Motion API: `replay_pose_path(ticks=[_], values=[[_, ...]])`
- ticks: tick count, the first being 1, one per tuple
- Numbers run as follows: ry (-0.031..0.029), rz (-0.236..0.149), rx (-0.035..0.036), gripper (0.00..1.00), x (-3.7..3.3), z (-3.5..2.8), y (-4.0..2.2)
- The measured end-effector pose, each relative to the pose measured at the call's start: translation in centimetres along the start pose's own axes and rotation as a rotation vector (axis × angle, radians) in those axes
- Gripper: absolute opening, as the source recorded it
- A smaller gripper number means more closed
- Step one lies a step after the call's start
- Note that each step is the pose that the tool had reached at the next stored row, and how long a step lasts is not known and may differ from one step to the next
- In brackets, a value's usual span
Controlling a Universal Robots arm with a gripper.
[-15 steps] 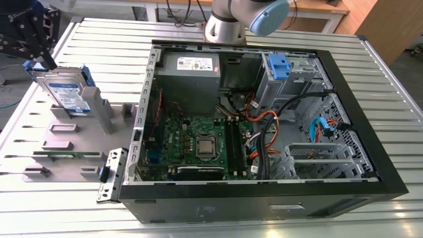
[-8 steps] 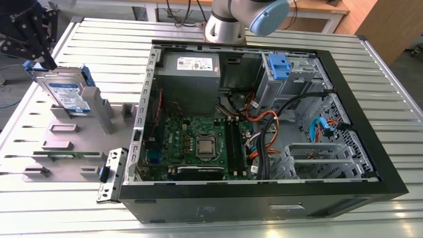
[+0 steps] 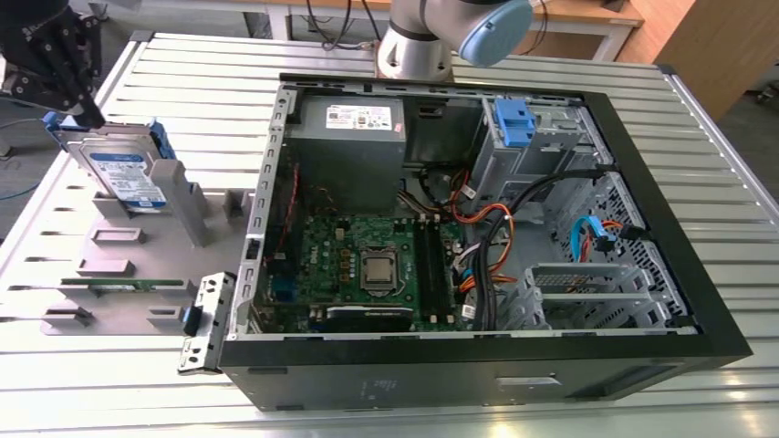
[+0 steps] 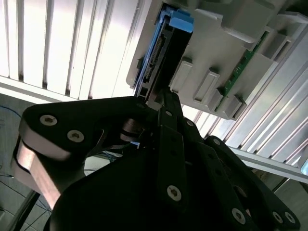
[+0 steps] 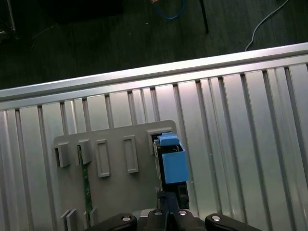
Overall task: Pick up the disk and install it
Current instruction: 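Pick up the disk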
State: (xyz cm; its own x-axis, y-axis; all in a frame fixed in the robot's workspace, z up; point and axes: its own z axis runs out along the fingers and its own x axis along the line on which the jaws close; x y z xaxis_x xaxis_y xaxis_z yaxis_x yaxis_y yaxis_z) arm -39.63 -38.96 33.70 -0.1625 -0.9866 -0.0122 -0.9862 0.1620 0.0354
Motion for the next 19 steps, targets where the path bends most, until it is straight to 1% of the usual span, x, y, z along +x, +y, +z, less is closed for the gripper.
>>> replay_pose_path(ticks=[1,3,4,5,6,7,10,13,19], values=[[-0.0031,-0.003,-0.0004,0.11,0.00,0.01,0.00],[-0.0037,-0.003,-0.0004,0.11,0.00,0.02,0.00],[-0.0057,-0.003,-0.0007,0.11,0.01,0.01,0.00],[-0.0117,-0.004,-0.0017,0.11,0.02,0.02,-0.01],[-0.0157,-0.004,-0.0024,0.11,0.01,0.01,0.00],[-0.0167,-0.004,-0.0025,0.11,0.00,0.02,0.00],[-0.0173,-0.004,-0.0025,0.11,0.00,0.14,0.00],[-0.0201,-0.006,-0.0033,0.11,-0.01,0.22,-0.01],[-0.0203,-0.006,-0.0032,0.11,-0.10,0.25,0.01]])
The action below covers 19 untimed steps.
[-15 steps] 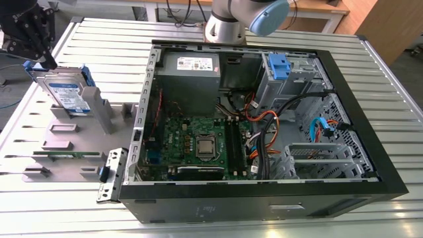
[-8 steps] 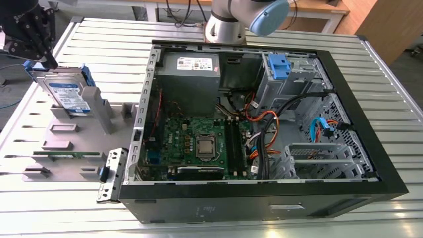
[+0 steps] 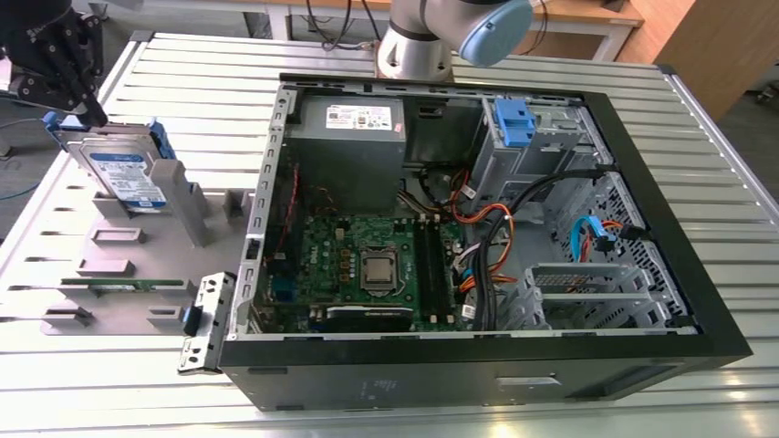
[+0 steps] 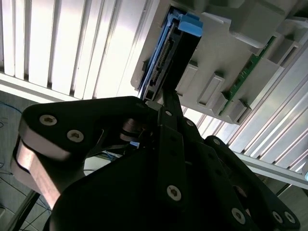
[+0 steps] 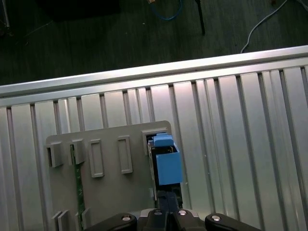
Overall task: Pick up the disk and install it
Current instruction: 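Pick up the disk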
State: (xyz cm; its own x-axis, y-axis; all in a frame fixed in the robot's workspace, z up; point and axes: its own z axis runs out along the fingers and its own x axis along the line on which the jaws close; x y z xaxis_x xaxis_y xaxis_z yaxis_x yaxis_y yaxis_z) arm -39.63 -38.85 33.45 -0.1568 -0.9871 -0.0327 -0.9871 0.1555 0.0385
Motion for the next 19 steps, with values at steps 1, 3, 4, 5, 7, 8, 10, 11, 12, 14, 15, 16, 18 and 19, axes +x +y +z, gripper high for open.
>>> replay_pose_path(ticks=[1,3,4,5,7,8,10,11,12,14,15,16,18,19], values=[[0.0000,0.000,0.0001,0.11,0.00,0.00,0.00],[0.0000,0.000,0.0000,0.11,0.00,0.00,0.00],[0.0000,0.000,0.0000,0.11,0.00,0.01,0.00],[0.0000,0.000,0.0001,0.11,0.00,0.01,0.00],[0.0000,0.000,0.0000,0.11,0.00,0.01,0.00],[0.0000,0.000,0.0000,0.11,0.00,0.01,0.00],[0.0000,0.000,0.0000,0.11,-0.01,0.01,0.00],[0.0000,0.000,0.0000,0.17,-0.01,0.02,0.00],[0.0000,0.000,0.0001,0.17,-0.01,0.02,0.00],[0.0000,0.000,0.0000,0.29,-0.01,0.02,0.00],[0.0000,0.000,0.0001,0.29,-0.01,0.02,0.00],[0.0000,0.000,0.0001,0.35,-0.01,0.02,0.00],[-0.0001,0.000,0.0001,0.41,-0.01,0.03,0.00],[-0.0001,0.000,0.0001,0.47,-0.01,0.03,0.00]])
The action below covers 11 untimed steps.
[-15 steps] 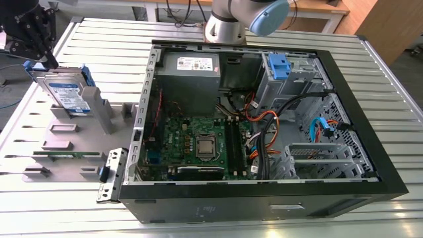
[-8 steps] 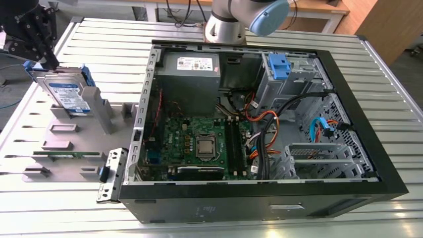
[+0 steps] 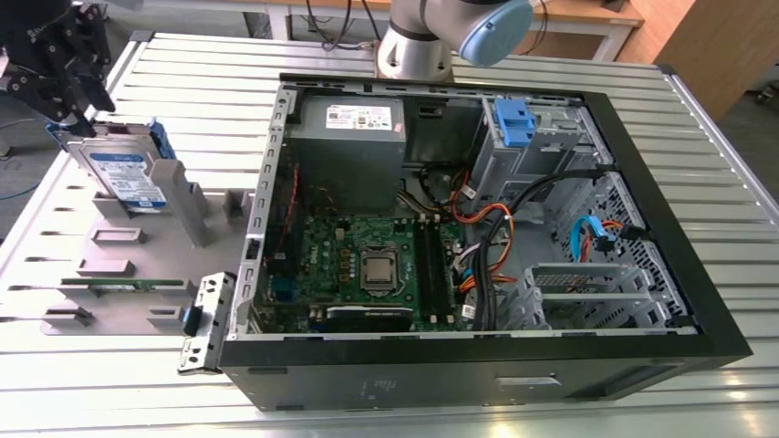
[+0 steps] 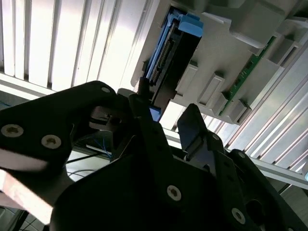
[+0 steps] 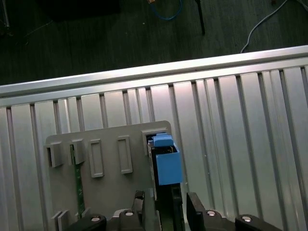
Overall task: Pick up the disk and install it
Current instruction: 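Pick up the disk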
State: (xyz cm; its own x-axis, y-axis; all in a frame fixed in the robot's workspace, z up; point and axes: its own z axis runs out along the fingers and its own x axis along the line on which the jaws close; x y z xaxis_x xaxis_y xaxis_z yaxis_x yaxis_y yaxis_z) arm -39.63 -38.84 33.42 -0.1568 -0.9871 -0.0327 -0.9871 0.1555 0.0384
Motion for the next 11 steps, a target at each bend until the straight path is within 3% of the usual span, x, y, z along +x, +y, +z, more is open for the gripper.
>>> replay_pose_path(ticks=[5,11], values=[[0.0000,0.000,0.0000,0.64,0.00,0.00,0.00],[0.0001,0.000,-0.0001,0.64,0.01,0.36,-0.01]])
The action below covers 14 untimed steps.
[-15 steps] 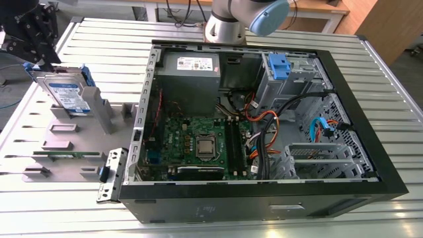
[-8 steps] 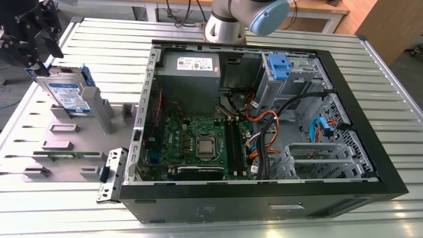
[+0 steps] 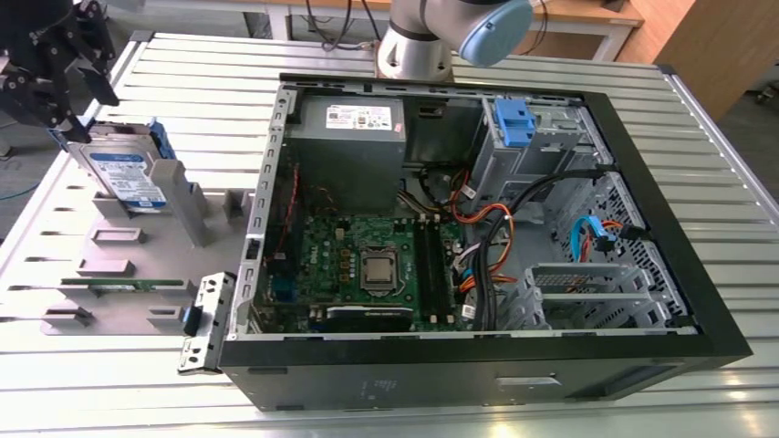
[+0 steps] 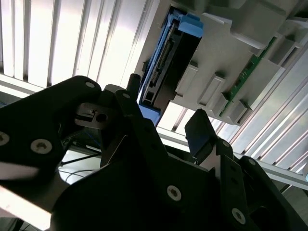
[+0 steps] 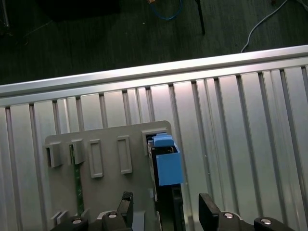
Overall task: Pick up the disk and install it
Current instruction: 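Pick up the disk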
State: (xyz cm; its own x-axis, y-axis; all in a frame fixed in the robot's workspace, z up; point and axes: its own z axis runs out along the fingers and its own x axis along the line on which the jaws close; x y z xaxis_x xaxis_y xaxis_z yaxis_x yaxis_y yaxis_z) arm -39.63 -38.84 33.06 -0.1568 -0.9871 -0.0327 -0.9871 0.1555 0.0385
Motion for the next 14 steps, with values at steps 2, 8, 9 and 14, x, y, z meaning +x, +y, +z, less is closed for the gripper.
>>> replay_pose_path(ticks=[2,8,9,14], values=[[-0.0001,0.000,0.0002,0.64,0.01,0.37,-0.01],[0.0005,-0.013,-0.0001,0.64,0.05,1.38,-0.04],[0.0007,-0.023,-0.0003,0.64,0.05,1.50,-0.04],[0.0032,-0.085,-0.0025,0.64,0.06,1.91,-0.06]])
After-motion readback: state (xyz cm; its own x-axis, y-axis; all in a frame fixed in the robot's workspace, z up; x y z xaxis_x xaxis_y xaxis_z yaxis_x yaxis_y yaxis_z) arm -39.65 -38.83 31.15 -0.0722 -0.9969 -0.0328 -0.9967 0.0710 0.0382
